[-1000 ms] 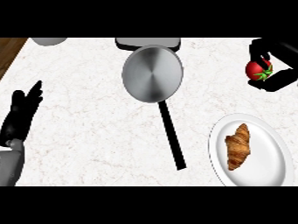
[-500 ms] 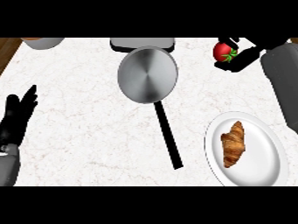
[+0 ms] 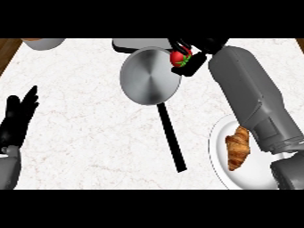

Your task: Pick the tomato from the plate and place it in the pan

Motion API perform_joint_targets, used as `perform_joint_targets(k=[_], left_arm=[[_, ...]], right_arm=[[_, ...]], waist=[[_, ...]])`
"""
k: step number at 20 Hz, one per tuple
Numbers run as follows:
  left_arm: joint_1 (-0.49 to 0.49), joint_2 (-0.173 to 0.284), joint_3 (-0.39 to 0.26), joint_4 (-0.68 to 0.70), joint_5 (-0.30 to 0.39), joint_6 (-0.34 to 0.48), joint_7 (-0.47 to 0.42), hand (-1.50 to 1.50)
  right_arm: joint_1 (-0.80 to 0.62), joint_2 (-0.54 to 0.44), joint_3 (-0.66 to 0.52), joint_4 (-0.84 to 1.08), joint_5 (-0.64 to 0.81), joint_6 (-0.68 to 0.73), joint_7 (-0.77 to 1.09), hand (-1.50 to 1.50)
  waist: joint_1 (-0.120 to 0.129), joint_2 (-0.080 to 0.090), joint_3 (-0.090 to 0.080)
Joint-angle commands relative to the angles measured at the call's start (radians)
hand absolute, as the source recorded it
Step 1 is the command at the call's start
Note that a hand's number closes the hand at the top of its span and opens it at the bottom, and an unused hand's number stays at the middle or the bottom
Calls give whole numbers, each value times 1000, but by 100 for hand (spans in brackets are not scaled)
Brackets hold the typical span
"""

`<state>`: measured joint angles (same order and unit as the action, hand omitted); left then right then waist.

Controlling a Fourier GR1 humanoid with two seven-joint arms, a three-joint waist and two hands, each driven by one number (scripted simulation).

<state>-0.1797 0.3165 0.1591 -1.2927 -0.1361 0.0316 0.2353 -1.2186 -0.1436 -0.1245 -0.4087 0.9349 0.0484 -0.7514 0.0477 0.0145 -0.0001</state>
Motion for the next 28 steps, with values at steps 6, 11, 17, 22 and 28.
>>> perform_joint_targets(k=[6,11,17,22,28], left_arm=[[-31,-8,-16,-1,-10,-9,6,0],[-67,-19,-35,19,-13,-23,0,0],[-95,-28,-47,3,-16,-24,32,0],[-113,-15,-52,24,-22,-41,9,0],[-104,-43,-79,20,-35,-35,-1,0]], right_arm=[[-73,141,5,191,36,-123,117,150],[-72,143,29,261,19,-162,114,150],[-28,143,13,333,-40,-124,71,150],[-27,143,11,386,-57,-86,100,-150],[-20,144,-18,391,-95,-83,57,-150]], waist=[[20,12,0],[62,26,-1],[94,30,1],[134,39,0],[153,39,1]])
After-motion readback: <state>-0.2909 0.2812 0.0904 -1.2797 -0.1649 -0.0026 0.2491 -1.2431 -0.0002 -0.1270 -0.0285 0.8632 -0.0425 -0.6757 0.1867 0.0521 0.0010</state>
